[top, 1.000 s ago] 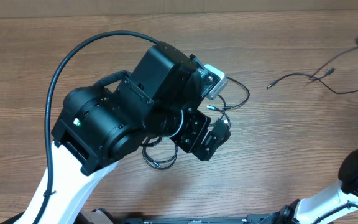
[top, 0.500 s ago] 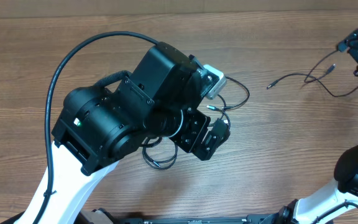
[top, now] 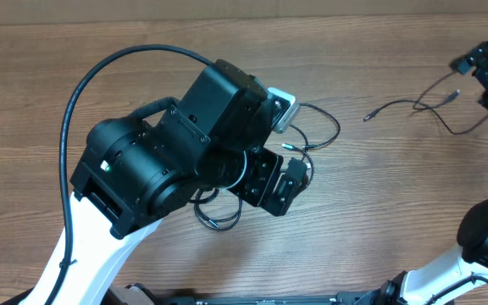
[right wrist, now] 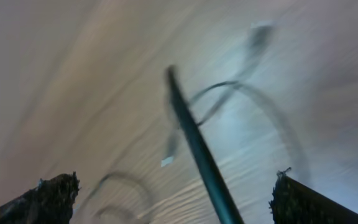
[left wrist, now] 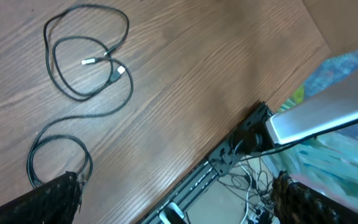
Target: Untangle cables
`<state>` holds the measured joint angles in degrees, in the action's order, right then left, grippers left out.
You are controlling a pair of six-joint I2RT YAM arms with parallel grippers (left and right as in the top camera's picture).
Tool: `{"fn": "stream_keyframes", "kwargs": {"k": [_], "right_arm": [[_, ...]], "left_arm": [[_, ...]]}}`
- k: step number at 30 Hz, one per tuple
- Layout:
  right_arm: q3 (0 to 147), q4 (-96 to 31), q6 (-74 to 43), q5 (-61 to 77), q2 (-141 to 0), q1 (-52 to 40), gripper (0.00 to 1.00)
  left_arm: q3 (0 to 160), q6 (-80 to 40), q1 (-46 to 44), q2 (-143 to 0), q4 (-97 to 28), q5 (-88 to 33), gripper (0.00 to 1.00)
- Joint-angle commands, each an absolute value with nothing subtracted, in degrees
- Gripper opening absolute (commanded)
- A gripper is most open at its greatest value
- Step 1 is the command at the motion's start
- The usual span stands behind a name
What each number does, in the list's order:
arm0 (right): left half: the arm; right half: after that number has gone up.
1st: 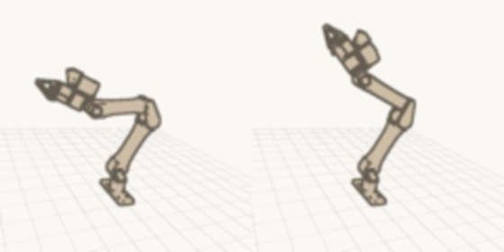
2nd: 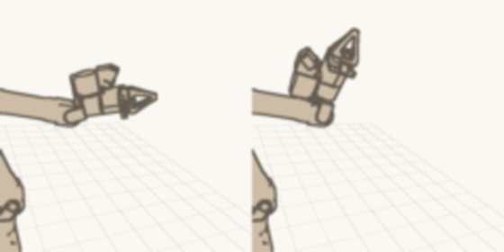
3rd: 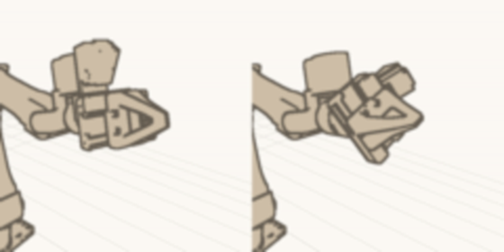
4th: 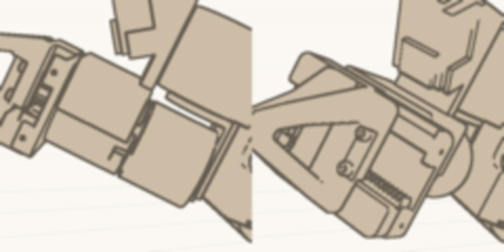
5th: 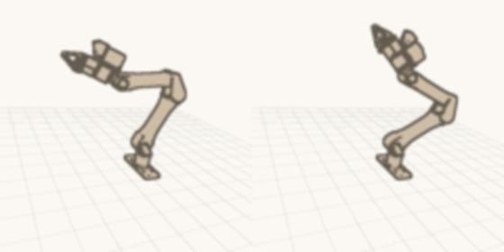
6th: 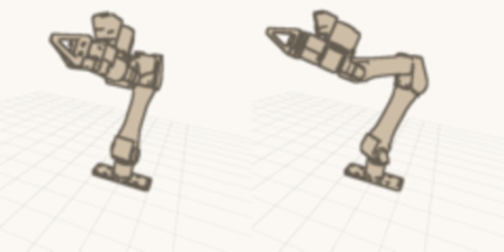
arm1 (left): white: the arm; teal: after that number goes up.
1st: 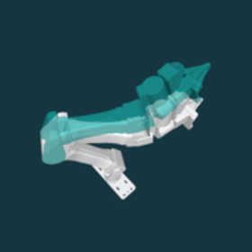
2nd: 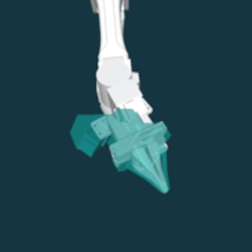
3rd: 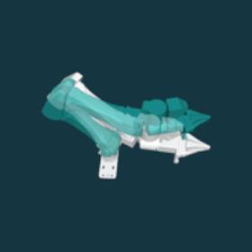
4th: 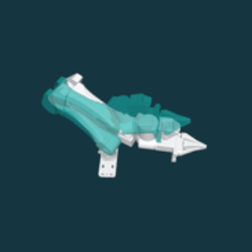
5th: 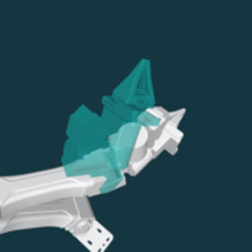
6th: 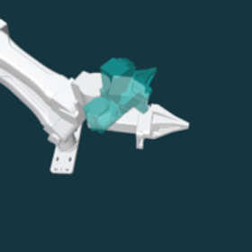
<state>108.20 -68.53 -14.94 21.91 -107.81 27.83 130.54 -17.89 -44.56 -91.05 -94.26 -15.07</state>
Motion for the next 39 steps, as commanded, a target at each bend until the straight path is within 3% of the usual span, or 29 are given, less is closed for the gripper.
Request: {"fn": "stream_keyframes", "kwargs": {"k": [1,8,18,35,39], "right_arm": [[111.04,-67.99,-12.45,38.92,-107.66,27.77,1.00],[125.62,-65.63,-15.68,37.91,-107.66,27.77,1.00],[125.12,-70.54,-15.59,5.37,-108.66,24.53,1.00],[123.83,-63.09,-13.28,11.31,-110.48,24.38,1.00],[123.83,-58.87,-8.19,21.41,-110.48,24.38,1.00]], "left_arm": [[131.35,-18.46,-44.66,-91.61,-94.45,-14.39,1.00],[131.35,-18.44,-44.66,-91.98,-94.13,-14.39,1.00],[131.35,-18.41,-44.64,-95.31,-94.26,-14.37,1.00],[131.35,-20.88,-44.60,-95.79,-93.14,2.66,1.00],[131.35,-20.84,-44.60,-95.79,-92.07,3.46,1.00]]}}
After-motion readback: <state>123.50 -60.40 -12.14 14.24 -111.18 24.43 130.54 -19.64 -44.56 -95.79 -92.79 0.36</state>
